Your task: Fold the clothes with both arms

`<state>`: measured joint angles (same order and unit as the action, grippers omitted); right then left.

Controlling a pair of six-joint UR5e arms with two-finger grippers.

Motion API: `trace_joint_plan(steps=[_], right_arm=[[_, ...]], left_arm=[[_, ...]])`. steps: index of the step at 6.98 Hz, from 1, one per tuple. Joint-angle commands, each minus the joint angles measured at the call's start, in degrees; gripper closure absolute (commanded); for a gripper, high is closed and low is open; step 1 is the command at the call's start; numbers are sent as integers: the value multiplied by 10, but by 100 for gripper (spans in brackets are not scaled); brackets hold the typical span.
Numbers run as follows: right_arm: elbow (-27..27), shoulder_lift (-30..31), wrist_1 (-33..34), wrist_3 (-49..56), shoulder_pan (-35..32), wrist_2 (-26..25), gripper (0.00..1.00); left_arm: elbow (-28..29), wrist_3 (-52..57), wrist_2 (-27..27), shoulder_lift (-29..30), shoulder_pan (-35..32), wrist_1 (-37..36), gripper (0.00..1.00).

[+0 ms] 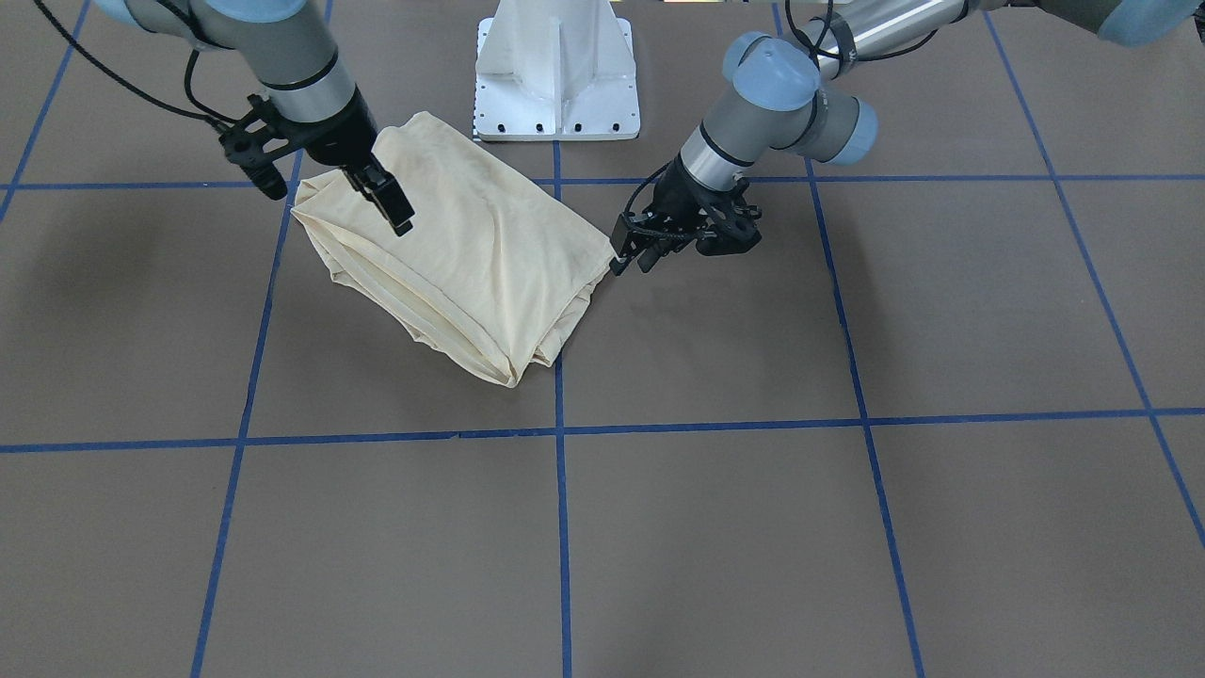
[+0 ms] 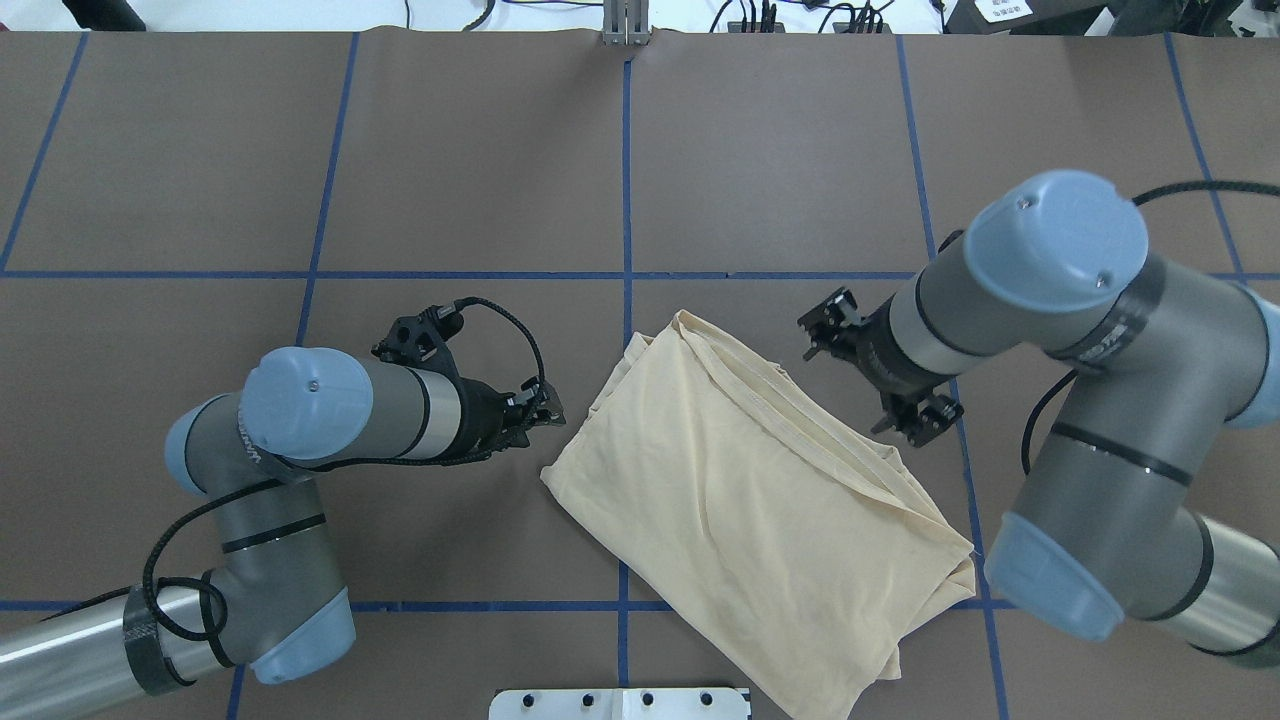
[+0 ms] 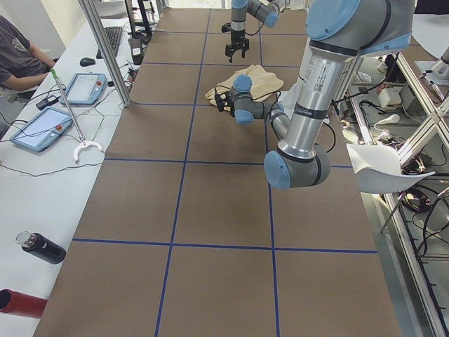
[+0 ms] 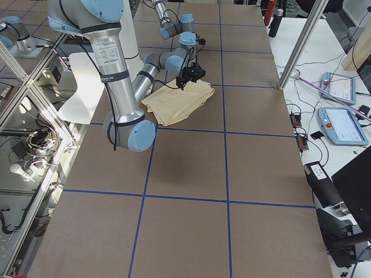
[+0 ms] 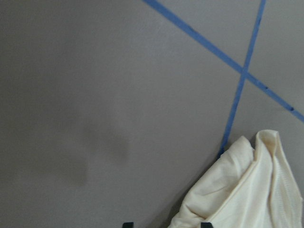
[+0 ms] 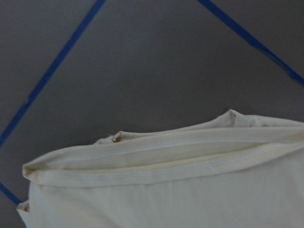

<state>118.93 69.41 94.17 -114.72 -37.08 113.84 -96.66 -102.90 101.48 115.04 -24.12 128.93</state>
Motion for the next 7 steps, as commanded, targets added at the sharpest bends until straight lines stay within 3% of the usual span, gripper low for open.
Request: trace_joint_plan(steps=[1,4,6,7], right_arm=[[-22,-2,-1,33,-48,-3,0],[-33,-4,0,33,-45,-4,0],[-38,-5,0,32,-45,-12,0],[-42,-5,0,32,-44,-13,0]], left_arm=[[5,-1,-15,10,30,-30,43],[6,-1,-18,9,32,-38,43],[6,-2,-18,8,36,-38,48],[7,-3,-19,6,36,-39,64]])
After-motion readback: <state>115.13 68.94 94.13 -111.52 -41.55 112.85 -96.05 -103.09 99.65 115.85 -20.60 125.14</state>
